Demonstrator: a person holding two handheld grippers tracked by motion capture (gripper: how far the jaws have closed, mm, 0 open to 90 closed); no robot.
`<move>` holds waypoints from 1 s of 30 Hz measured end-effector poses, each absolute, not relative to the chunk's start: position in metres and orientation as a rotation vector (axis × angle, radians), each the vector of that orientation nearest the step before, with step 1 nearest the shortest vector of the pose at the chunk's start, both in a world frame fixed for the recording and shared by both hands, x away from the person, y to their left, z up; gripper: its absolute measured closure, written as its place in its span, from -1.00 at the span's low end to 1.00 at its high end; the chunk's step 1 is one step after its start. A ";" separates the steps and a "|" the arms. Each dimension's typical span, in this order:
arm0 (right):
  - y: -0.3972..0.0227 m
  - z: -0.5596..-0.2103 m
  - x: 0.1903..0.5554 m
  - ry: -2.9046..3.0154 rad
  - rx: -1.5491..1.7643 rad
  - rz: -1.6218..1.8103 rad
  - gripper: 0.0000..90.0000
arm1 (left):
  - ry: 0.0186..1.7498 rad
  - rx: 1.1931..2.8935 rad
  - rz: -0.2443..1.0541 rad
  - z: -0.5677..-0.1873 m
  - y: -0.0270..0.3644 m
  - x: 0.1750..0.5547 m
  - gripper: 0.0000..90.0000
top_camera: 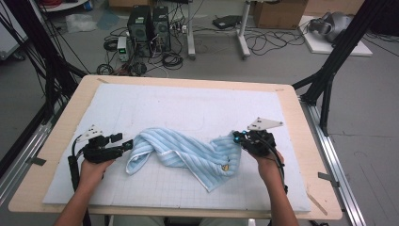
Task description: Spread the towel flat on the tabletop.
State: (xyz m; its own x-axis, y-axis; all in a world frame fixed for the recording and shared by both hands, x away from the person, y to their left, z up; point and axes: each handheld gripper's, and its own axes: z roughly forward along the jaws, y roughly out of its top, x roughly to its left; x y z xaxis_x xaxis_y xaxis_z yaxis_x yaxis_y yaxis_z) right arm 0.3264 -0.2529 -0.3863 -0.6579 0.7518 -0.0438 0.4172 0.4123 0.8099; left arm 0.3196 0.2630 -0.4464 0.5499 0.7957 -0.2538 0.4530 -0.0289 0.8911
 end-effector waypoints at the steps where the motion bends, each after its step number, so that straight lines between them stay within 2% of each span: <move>1: -0.259 -0.389 0.323 2.261 1.011 1.101 0.90 | 1.062 1.668 0.381 -0.447 0.263 0.320 -0.24; 6: -0.289 -0.409 0.307 2.231 1.139 0.998 0.90 | 1.059 1.667 0.374 -0.446 0.261 0.320 -0.24; 10: -0.298 -0.423 0.295 2.224 1.164 0.776 0.90 | 1.058 1.663 0.368 -0.447 0.258 0.320 -0.23; 12: -0.298 -0.426 0.294 2.211 1.172 0.789 0.80 | 1.053 1.672 0.364 -0.447 0.256 0.320 -0.23; 14: -0.294 -0.423 0.296 2.187 1.187 0.901 0.55 | 1.044 1.676 0.355 -0.446 0.253 0.320 -0.23; 17: -0.276 -0.414 0.308 2.168 1.159 1.021 0.32 | 1.029 1.692 0.346 -0.447 0.249 0.320 -0.23; 20: -0.247 -0.407 0.324 2.229 1.086 1.062 0.22 | 1.028 1.701 0.340 -0.447 0.248 0.321 -0.23; 30: -0.153 -0.418 0.373 2.470 0.914 1.117 0.21 | 1.038 1.690 0.344 -0.447 0.254 0.320 -0.23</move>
State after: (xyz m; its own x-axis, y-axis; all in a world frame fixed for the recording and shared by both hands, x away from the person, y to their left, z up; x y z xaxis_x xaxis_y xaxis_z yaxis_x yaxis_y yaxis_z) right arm 0.3727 -0.1533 -0.4183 -0.7606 0.6492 0.0055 0.4329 0.5009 0.7495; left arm 0.3197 0.2538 -0.4471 0.5787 0.7727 -0.2607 0.4634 -0.0486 0.8848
